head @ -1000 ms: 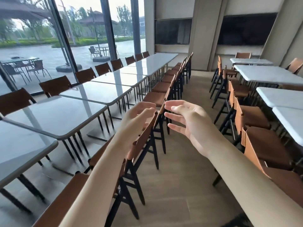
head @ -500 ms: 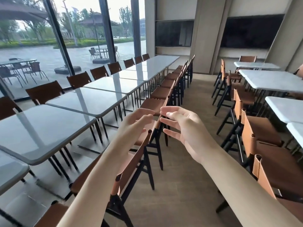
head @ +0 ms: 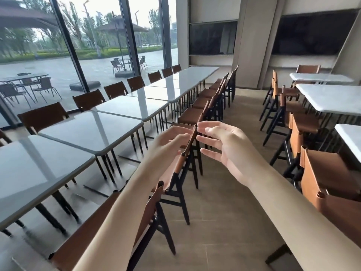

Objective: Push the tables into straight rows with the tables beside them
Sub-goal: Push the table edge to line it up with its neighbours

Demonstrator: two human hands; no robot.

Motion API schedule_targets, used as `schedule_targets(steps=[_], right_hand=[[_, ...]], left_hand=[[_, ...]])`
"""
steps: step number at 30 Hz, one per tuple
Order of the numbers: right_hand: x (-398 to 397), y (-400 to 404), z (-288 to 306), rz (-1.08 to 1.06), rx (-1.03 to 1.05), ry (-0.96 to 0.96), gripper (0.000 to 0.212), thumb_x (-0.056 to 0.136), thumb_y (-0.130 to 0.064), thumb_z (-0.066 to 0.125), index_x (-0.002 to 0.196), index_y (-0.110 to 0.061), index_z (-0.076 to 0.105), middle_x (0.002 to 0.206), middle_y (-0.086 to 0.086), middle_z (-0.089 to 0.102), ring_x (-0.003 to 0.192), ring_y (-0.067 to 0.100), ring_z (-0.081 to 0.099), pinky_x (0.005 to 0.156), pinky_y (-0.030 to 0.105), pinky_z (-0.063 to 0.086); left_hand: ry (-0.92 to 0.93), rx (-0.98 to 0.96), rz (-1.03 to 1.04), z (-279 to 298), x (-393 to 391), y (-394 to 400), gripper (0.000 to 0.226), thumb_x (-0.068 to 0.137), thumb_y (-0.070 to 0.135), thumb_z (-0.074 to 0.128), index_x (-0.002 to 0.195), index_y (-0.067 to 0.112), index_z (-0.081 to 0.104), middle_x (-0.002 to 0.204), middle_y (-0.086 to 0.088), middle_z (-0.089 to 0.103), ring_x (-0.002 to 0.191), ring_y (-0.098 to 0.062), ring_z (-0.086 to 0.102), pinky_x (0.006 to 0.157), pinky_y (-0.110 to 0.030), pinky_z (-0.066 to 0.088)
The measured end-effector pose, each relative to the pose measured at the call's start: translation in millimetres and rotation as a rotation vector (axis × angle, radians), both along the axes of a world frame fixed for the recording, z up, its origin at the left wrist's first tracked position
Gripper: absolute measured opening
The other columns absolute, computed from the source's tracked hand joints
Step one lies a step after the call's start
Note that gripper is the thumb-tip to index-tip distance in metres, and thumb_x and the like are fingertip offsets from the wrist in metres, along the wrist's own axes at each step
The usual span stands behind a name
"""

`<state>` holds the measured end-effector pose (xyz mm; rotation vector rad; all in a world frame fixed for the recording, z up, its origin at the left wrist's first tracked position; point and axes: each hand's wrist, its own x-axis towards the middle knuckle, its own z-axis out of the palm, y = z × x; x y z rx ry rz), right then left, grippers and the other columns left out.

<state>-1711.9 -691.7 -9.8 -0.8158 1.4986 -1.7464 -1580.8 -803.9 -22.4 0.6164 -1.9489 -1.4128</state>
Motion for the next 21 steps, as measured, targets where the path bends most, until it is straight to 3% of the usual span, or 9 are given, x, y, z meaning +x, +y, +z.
schedule_targets(steps=[7, 15, 21], right_hand=[[-135, -28, 19, 0.026, 0.017, -0.079, 0.024, 0.101, -0.018, 0.055, 0.116, -0.019, 0.074, 0.121, 0.002, 0.073, 0.112, 0.018, 0.069, 0.102, 0.045, 0.054], [-222, -68, 12, -0.012, -0.015, -0.121, 0.025, 0.101, -0.018, 0.055, 0.117, -0.018, 0.073, 0.120, 0.001, 0.073, 0.112, 0.018, 0.070, 0.102, 0.045, 0.054], [-284, -123, -2, -0.027, 0.000, -0.124, 0.024, 0.102, -0.016, 0.053, 0.113, -0.018, 0.075, 0.119, 0.000, 0.073, 0.112, 0.018, 0.070, 0.102, 0.045, 0.054]], left_hand=[[0.024, 0.010, 0.048, 14, -115, -29, 0.018, 0.098, 0.028, 0.061, 0.095, 0.040, 0.075, 0.097, 0.014, 0.075, 0.096, -0.002, 0.070, 0.090, -0.030, 0.054], [0.001, 0.021, 0.065, 14, -217, -69, 0.014, 0.098, 0.026, 0.062, 0.102, 0.032, 0.074, 0.100, 0.007, 0.076, 0.101, -0.008, 0.070, 0.099, -0.042, 0.055], [0.003, 0.041, 0.056, -4, -283, -127, 0.015, 0.097, 0.024, 0.063, 0.101, 0.032, 0.075, 0.104, 0.014, 0.075, 0.109, -0.007, 0.068, 0.101, -0.043, 0.053]])
